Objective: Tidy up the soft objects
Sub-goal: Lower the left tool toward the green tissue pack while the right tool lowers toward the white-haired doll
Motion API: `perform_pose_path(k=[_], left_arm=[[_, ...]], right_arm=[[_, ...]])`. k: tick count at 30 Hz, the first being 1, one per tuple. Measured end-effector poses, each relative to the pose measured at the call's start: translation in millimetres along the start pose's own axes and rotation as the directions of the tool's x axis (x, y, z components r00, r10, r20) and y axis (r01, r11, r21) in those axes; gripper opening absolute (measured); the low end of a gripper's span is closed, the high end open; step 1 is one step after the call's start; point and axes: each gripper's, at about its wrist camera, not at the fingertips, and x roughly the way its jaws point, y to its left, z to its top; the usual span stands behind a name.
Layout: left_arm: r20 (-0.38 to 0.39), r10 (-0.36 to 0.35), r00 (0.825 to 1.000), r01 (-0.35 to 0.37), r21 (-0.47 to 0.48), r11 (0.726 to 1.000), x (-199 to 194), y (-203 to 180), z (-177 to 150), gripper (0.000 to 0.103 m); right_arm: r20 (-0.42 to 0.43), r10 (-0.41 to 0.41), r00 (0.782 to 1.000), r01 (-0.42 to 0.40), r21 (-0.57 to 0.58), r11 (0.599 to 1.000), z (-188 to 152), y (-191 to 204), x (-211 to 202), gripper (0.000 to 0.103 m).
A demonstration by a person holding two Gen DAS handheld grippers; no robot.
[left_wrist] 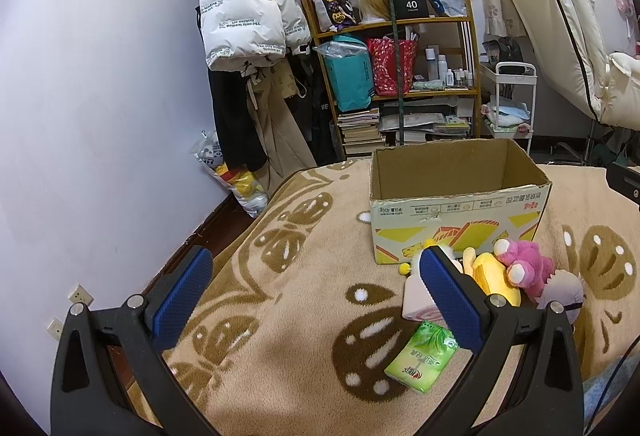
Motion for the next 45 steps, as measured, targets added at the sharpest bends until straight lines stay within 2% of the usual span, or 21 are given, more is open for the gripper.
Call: perform_pose_path(k=[6,11,14,17,21,27,35,39,45], left_arm=[[-0.022,0.001,1.0,-0.001,0.02,1.0,4.7,-5.0,-1.6,0.102],[-0.092,-0.017,0.996,0.022,0.054,0.998,18.9,-12.8,-2.0,0.102],[-0.156,-0.028,0.987,0.041,0.079,0.996,30.5,-20.2,-4.7,0.102],[-0.206,-0.036,0.978,0.057,0.097,0.994,41.0,-27.6,-7.8,0.102],[-0.278,-0.057,0.959,0.092,0.115,0.989,55.0,-37.5,-11.0,0.102],[-0.379,-0.068,0.923,0.145,0.178,0.973,75.5,-59.3,-24.4,0.102],[-0.493,-0.072,0.867,0.191,0.195,0.962,101.6,-74.7,-38.4,0.102],[-0.538,-0.048,0.841,0.2,0.228,0.953,108.9,-84.4,-48.2,0.102],[-0.583,-0.052,0.811,0.237,0.246,0.94,117.8,-95.9,-59.8,0.102]], right_arm=[[-0.019,0.005,1.0,-0.005,0.004,1.0,-3.1,-0.2,2.8,0.103],[-0.075,0.014,0.997,-0.012,0.017,1.0,-9.1,-0.7,12.8,0.103],[-0.14,0.028,0.99,-0.025,0.026,0.999,-9.6,-2.3,20.0,0.103],[-0.21,0.076,0.975,-0.065,0.057,0.996,-11.1,-4.8,28.5,0.103],[-0.277,0.088,0.957,-0.07,0.077,0.995,-17.5,-6.0,40.1,0.103],[-0.398,0.105,0.911,-0.069,0.103,0.992,-27.8,-10.2,62.4,0.103],[-0.508,0.115,0.854,-0.049,0.142,0.989,-42.8,-17.9,85.4,0.103],[-0.556,0.121,0.822,-0.048,0.144,0.988,-49.7,-17.3,94.2,0.103],[-0.626,0.113,0.772,-0.039,0.131,0.991,-62.1,-12.7,107.3,0.103]])
